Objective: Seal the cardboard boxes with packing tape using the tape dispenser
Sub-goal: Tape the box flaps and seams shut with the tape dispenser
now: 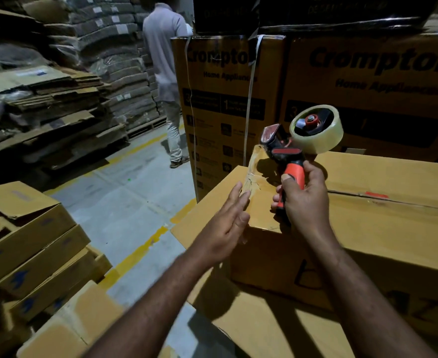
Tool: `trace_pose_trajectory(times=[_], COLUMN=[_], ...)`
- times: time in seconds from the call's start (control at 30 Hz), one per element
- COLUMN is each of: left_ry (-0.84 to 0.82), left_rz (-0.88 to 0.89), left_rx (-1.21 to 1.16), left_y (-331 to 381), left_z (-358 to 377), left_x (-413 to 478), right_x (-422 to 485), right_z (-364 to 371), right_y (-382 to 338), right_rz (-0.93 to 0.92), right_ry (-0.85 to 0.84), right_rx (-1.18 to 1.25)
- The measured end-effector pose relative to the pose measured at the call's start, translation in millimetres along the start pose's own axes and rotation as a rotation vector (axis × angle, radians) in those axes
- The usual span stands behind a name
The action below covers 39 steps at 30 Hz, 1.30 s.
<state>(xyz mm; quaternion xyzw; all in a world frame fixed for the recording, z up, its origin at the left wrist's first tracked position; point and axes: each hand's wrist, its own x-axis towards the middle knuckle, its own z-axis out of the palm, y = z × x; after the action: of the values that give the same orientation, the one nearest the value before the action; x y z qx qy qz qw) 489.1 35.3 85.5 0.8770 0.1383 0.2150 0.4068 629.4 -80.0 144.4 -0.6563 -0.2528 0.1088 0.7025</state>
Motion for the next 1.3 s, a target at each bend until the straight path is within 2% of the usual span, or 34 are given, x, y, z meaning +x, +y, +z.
trace_pose_trajectory(times=[0.1, 0.23, 0.37, 0.5, 0.67, 0.77, 0.87, 1.03, 1.1, 1.17, 1.23, 1.3], left_ry=[-0.207, -0.371, -0.399, -0.303, -0.253, -0.300, -0.363, -0.091, -0.037, -0.084, -0.250, -0.402], left_rz=[0.056, 0.118, 0.272, 0.379, 0.275, 0.233, 0.237, 0.336, 0.348, 0.310, 0.206, 0.077], left_rx=[0.344, 0.652, 0.892, 0.780, 0.683, 0.547, 0.578, 0.677, 0.681, 0.688, 0.633, 0.481], left_y=[6, 13, 5, -13, -13, -5, -3, -15, -19, -16, -5, 12], left_z=[-22, -40, -53, -51, -40, -43, -51, -38, -33, -35, -47, -65], left_x=[-3, 6, 24, 29, 23, 17, 17, 15, 13, 14, 20, 32], right_x=[-2, -2, 1, 3, 5, 4, 1, 5, 5, 4, 5, 7], right_z=[0, -1, -2, -1, 1, -1, -3, -2, -2, -1, -2, -4], right_y=[0, 0, -1, 0, 2, 1, 0, -2, -3, -4, -6, -11], right_rz=[0.003, 0.006, 0.001, 0.006, 0.002, 0.002, 0.004, 0.001, 0.004, 0.016, 0.028, 0.038], right_ry=[-0.015, -0.028, -0.036, -0.024, -0.032, -0.036, -0.032, -0.004, -0.006, -0.020, -0.033, -0.036], right_rx=[0.004, 0.007, 0.011, 0.003, -0.007, -0.004, 0.005, 0.012, 0.007, 0.015, 0.038, 0.060])
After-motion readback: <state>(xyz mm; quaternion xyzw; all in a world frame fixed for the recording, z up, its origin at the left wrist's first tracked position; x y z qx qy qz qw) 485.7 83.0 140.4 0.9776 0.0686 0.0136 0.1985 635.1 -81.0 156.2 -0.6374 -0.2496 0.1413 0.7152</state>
